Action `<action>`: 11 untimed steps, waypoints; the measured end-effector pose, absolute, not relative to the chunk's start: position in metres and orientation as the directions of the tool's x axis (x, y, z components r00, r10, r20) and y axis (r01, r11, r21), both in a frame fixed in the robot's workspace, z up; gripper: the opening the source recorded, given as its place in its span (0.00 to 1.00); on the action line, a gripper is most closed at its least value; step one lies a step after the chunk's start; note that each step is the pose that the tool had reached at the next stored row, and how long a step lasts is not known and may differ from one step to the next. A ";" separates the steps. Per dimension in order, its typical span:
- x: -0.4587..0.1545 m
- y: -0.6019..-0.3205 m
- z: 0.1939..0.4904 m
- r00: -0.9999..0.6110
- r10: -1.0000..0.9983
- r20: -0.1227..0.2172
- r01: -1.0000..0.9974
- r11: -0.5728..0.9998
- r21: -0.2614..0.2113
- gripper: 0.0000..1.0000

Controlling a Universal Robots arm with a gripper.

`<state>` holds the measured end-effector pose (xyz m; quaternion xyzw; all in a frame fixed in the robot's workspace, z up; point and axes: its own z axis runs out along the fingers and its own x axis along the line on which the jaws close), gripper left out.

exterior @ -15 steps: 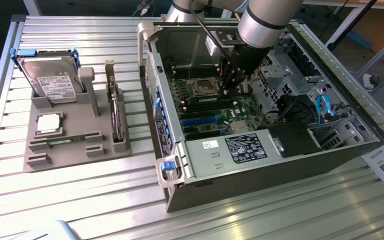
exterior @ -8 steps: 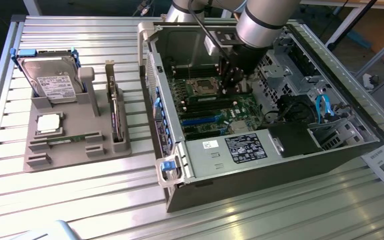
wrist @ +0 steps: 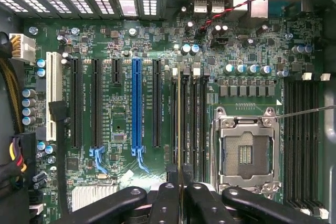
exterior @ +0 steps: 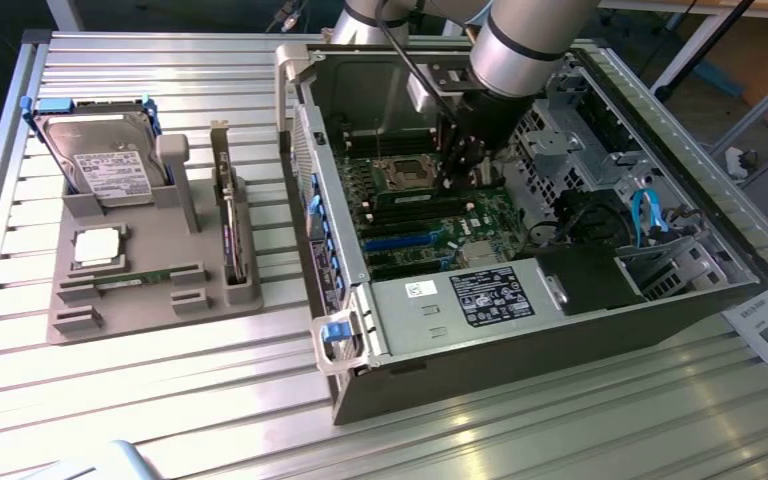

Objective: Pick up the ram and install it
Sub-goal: 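Insert the ram into the slot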

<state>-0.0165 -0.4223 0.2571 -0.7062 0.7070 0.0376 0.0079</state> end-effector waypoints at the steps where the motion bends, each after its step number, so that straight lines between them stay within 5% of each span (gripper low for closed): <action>1: -0.017 -0.422 0.257 -0.002 -0.998 -0.064 -0.999 0.000 0.042 0.12; 11: -0.016 -0.422 0.252 -0.002 -0.998 -0.064 -0.999 0.000 0.042 0.12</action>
